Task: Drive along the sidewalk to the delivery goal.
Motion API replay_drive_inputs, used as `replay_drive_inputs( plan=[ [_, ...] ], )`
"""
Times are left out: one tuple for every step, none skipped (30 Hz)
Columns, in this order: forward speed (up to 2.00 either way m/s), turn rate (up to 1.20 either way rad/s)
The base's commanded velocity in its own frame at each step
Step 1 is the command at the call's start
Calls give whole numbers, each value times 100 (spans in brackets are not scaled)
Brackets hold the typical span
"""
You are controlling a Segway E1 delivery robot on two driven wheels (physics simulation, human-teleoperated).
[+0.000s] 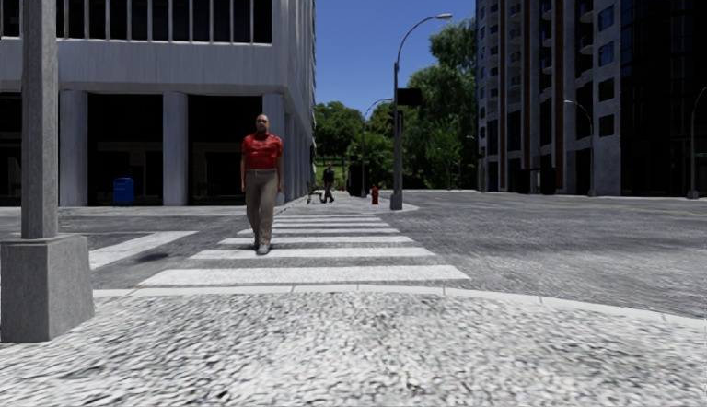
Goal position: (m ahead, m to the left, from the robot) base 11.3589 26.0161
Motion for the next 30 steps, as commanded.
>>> replay_drive_inputs(
  plan=[
    [200,0],
    [200,0],
    [200,0],
    [200,0],
    [200,0],
    [200,0],
    [200,0],
    [200,0],
    [200,0],
    [200,0],
    [200,0],
    [200,0],
    [200,0],
    [200,0],
    [200,0],
    [200,0],
    [200,0],
    [200,0],
    [200,0],
    [200,0],
    [200,0],
    [200,0],
    [200,0],
    [200,0],
    [200,0],
    [200,0],
    [200,0],
    [200,0],
    [200,0],
    [200,0]
  ],
)
